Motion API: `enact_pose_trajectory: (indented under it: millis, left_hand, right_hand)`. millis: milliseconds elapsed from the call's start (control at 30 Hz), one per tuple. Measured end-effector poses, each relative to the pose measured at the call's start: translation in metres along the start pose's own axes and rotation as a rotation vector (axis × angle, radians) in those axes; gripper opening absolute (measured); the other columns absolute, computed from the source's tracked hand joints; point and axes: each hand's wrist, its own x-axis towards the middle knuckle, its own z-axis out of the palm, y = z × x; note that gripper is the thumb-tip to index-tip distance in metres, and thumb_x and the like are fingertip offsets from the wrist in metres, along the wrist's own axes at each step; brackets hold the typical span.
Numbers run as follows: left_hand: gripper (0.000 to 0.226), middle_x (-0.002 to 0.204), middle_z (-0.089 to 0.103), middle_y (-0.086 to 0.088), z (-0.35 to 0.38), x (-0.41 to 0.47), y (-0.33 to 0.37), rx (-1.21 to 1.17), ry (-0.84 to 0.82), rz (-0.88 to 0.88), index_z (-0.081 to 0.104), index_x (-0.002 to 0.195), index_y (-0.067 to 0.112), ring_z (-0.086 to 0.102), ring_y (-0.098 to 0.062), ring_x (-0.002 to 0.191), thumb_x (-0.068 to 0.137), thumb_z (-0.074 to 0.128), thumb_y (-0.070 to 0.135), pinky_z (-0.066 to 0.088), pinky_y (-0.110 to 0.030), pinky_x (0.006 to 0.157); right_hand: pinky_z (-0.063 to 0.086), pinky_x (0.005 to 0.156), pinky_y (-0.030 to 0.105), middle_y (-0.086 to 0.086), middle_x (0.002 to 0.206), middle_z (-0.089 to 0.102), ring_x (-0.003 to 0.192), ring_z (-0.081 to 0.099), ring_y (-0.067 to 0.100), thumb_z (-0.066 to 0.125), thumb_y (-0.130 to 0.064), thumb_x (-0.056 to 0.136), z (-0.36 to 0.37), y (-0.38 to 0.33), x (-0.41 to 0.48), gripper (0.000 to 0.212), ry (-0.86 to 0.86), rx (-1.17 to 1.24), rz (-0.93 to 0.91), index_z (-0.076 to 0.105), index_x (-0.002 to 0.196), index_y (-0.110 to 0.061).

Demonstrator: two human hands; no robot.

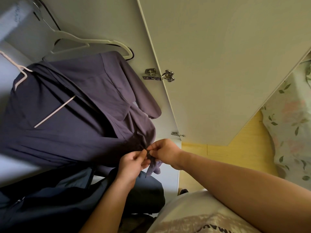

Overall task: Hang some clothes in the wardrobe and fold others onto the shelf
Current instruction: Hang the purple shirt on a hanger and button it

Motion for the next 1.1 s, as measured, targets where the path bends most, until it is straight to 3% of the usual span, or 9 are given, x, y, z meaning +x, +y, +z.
enact_pose_trajectory:
  millis: [167, 433, 533, 600, 767, 833, 900, 967, 1100]
  left_hand:
    - [0.021, 0.077, 0.074, -0.009, -0.002, 0.001, -0.004, 0.119, -0.008, 0.130, 0.072, 0.085, 0.010, 0.071, -0.021, 0.078, 0.100, 0.058, 0.017, 0.057, -0.033, 0.076]
    - [0.024, 0.074, 0.068, -0.007, -0.004, 0.002, -0.003, 0.103, -0.038, 0.172, 0.071, 0.084, 0.011, 0.062, -0.016, 0.072, 0.101, 0.055, 0.013, 0.053, -0.028, 0.070]
    - [0.023, 0.069, 0.068, -0.004, -0.004, 0.001, -0.003, 0.069, -0.058, 0.137, 0.068, 0.086, 0.008, 0.062, -0.019, 0.070, 0.102, 0.052, 0.011, 0.055, -0.025, 0.067]
    - [0.021, 0.069, 0.071, -0.005, -0.003, -0.001, -0.003, 0.034, -0.077, 0.089, 0.064, 0.090, 0.004, 0.068, -0.021, 0.068, 0.103, 0.049, 0.013, 0.057, -0.026, 0.066]
    - [0.017, 0.083, 0.068, -0.011, 0.007, -0.006, -0.003, 0.019, -0.054, 0.007, 0.059, 0.096, 0.004, 0.070, -0.020, 0.062, 0.104, 0.047, 0.013, 0.060, -0.031, 0.065]
    - [0.017, 0.090, 0.067, -0.012, 0.009, -0.004, -0.007, 0.105, -0.043, -0.021, 0.060, 0.101, 0.003, 0.070, -0.022, 0.065, 0.104, 0.049, 0.016, 0.059, -0.034, 0.069]
    - [0.016, 0.094, 0.068, -0.011, 0.010, -0.001, -0.009, 0.184, 0.012, -0.054, 0.062, 0.100, 0.006, 0.071, -0.023, 0.068, 0.102, 0.052, 0.019, 0.058, -0.038, 0.075]
    - [0.016, 0.085, 0.066, -0.009, 0.010, 0.001, 0.002, 0.151, 0.122, -0.059, 0.059, 0.086, 0.014, 0.069, -0.024, 0.067, 0.100, 0.053, 0.018, 0.056, -0.039, 0.076]
    - [0.025, 0.053, 0.063, -0.001, -0.003, 0.007, 0.050, 0.013, 0.378, 0.092, 0.055, 0.070, 0.015, 0.069, -0.029, 0.063, 0.094, 0.058, 0.015, 0.057, -0.044, 0.071]
  right_hand:
    - [0.054, 0.085, 0.039, 0.015, 0.089, 0.067, 0.083, 0.063, 0.026, 0.048, 0.003, 0.098, 0.001, 0.006, 0.004, 0.025, -0.134, 0.260, 0.086, 0.069, 0.091, -0.009]
    - [0.050, 0.062, 0.024, 0.010, 0.082, 0.061, 0.071, 0.058, 0.018, 0.045, 0.002, 0.099, -0.002, 0.005, 0.003, 0.025, -0.201, 0.442, 0.178, 0.064, 0.093, -0.013]
    - [0.054, 0.071, 0.033, 0.013, 0.089, 0.062, 0.077, 0.060, 0.025, 0.050, 0.003, 0.094, -0.002, 0.004, 0.004, 0.022, -0.126, 0.253, 0.123, 0.064, 0.091, -0.013]
    - [0.056, 0.075, 0.032, 0.010, 0.093, 0.064, 0.080, 0.063, 0.024, 0.053, 0.002, 0.091, -0.002, 0.002, 0.003, 0.022, -0.066, 0.067, 0.056, 0.062, 0.089, -0.018]
    - [0.051, 0.062, 0.023, 0.004, 0.100, 0.065, 0.083, 0.062, 0.022, 0.054, 0.002, 0.085, -0.008, 0.000, -0.002, 0.029, -0.031, -0.342, -0.057, 0.056, 0.103, -0.021]
    - [0.053, 0.063, 0.028, 0.003, 0.101, 0.067, 0.081, 0.062, 0.024, 0.065, -0.013, 0.089, -0.010, 0.003, -0.002, 0.025, -0.048, -0.556, -0.078, 0.052, 0.109, -0.021]
    - [0.053, 0.072, 0.031, 0.004, 0.105, 0.068, 0.089, 0.064, 0.026, 0.069, -0.029, 0.089, -0.013, 0.001, -0.001, 0.036, -0.071, -0.796, -0.091, 0.052, 0.118, -0.018]
    - [0.051, 0.078, 0.032, 0.009, 0.114, 0.067, 0.101, 0.063, 0.029, 0.061, -0.020, 0.090, -0.018, -0.011, 0.001, 0.035, -0.071, -0.944, -0.110, 0.053, 0.123, -0.014]
    - [0.051, 0.087, 0.033, 0.012, 0.120, 0.062, 0.107, 0.060, 0.031, 0.055, -0.010, 0.090, -0.020, -0.061, 0.007, 0.036, -0.036, -0.955, -0.260, 0.056, 0.126, -0.015]
